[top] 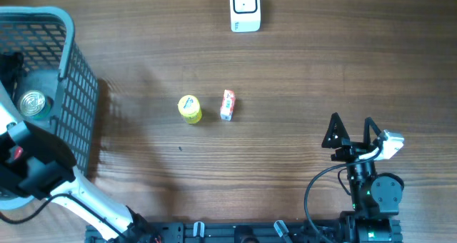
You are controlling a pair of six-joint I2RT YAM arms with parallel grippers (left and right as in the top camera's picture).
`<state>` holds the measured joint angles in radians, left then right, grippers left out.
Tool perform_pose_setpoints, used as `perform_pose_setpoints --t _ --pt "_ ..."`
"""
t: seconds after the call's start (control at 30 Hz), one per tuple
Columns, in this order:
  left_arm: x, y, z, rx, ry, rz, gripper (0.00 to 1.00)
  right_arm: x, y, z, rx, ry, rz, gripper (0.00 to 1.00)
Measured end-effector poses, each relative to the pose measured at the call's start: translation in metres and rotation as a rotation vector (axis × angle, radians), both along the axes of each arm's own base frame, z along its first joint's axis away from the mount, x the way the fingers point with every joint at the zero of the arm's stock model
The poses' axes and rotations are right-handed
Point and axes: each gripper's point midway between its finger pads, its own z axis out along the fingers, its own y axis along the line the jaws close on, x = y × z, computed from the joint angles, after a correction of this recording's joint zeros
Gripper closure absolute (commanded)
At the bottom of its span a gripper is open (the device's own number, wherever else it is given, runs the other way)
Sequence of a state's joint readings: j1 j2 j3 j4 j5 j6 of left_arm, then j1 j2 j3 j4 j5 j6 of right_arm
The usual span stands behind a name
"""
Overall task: Scan the item barcode
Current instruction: 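Reach into the basket and grasp the tin can with the left gripper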
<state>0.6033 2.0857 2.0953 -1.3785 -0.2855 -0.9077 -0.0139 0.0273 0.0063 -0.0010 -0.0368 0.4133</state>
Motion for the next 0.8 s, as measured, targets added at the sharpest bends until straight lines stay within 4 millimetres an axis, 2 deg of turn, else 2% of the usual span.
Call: perform_pose_setpoints --t 0.2,0.37,0.43,0.8 --pt "0.018 0.016 -0.025 0.042 -0.024 -0.014 0.00 0.000 0.000 0.000 0.000 0.000 0.000 0.00" --pt "0.009 0.011 -0.078 0.015 0.028 -0.024 0.00 0.000 0.000 0.000 0.000 0.000 0.000 0.00" --pt "0.006 0.009 -0.090 0.008 0.042 -0.025 0.00 0.000 0.000 0.000 0.000 0.000 0.000 0.00" --pt "0.007 0.019 -0.108 0.068 0.031 -0.017 0.00 0.000 0.000 0.000 0.000 0.000 0.000 0.00"
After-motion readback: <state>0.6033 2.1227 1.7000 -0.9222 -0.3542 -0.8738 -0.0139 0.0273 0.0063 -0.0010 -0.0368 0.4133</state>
